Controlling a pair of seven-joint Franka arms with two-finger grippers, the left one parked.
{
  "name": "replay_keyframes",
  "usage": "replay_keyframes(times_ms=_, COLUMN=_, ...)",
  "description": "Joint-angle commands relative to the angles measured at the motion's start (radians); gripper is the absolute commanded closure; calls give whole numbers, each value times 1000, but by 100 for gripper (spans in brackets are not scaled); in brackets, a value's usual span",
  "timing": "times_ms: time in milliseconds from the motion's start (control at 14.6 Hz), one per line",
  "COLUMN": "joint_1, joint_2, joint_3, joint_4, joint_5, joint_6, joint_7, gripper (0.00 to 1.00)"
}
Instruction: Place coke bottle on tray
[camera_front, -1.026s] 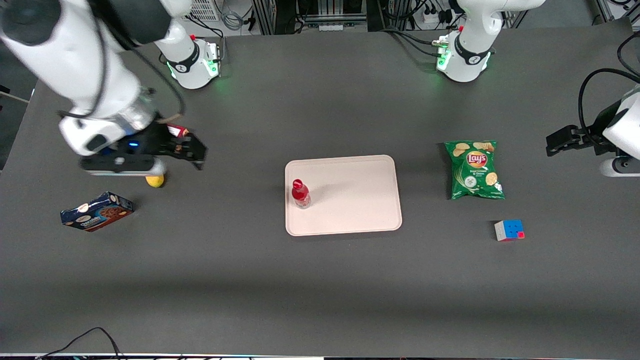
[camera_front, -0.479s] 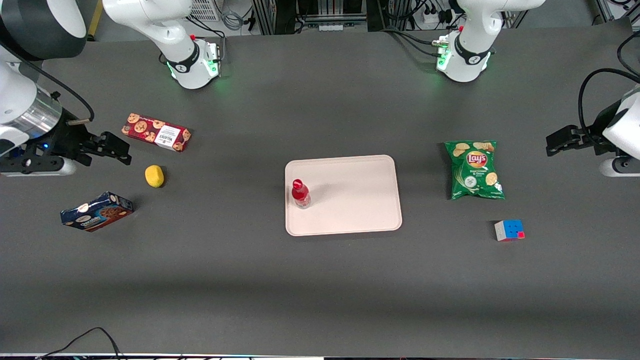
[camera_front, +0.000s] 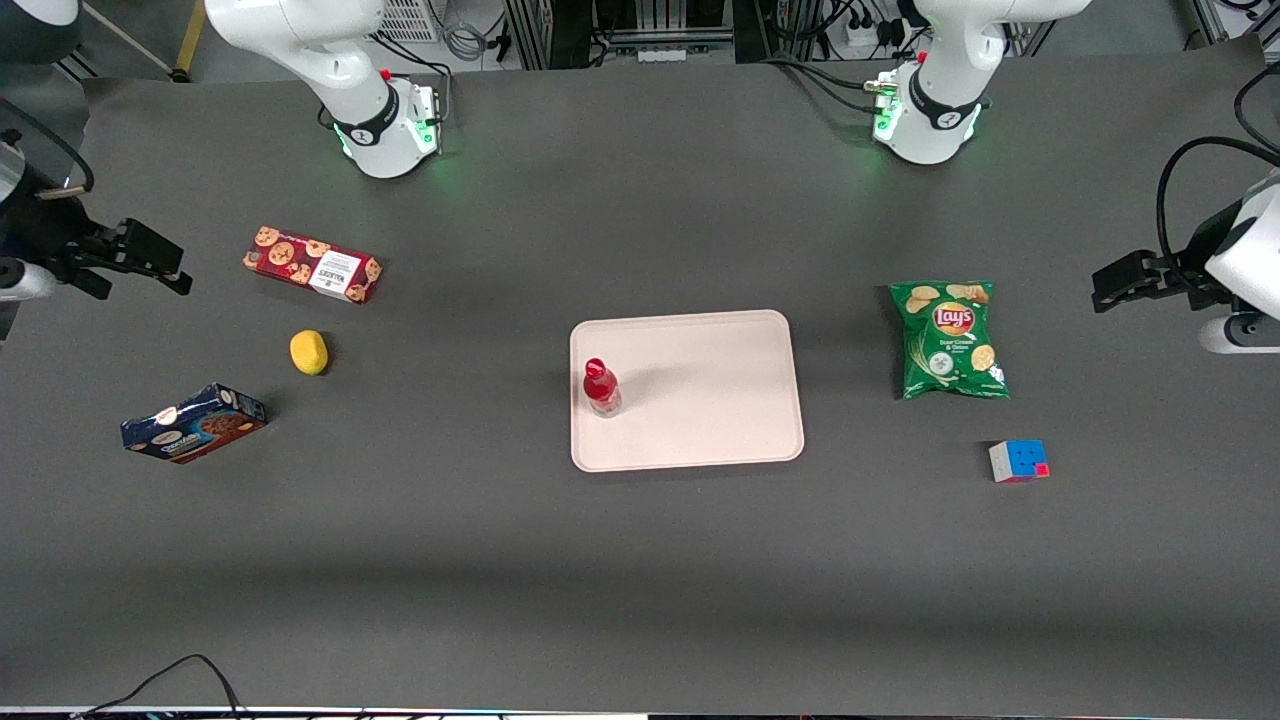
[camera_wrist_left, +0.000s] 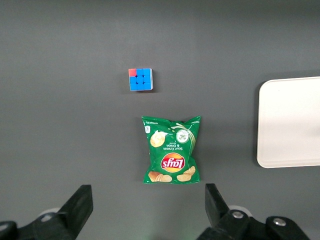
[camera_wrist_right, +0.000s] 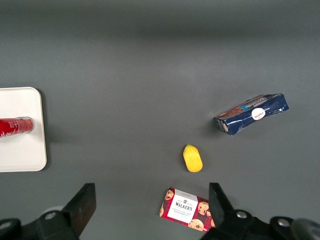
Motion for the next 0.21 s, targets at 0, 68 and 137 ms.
replay_keyframes(times_ms=0, joint_1=4, joint_2=9, joint_3=-1, joint_4=4, joint_5=26, joint_6=-10, joint_7=-11, gripper=0)
replay_keyframes(times_ms=68, joint_1=9, joint_2=18, joint_3=-1, joint_4=5, joint_5=26, joint_6=-4, joint_7=-5, gripper=0)
replay_keyframes(times_ms=137, joint_1=12, joint_2=27, joint_3=-1, joint_4=13, joint_5=26, joint_6=-4, joint_7=2, gripper=0)
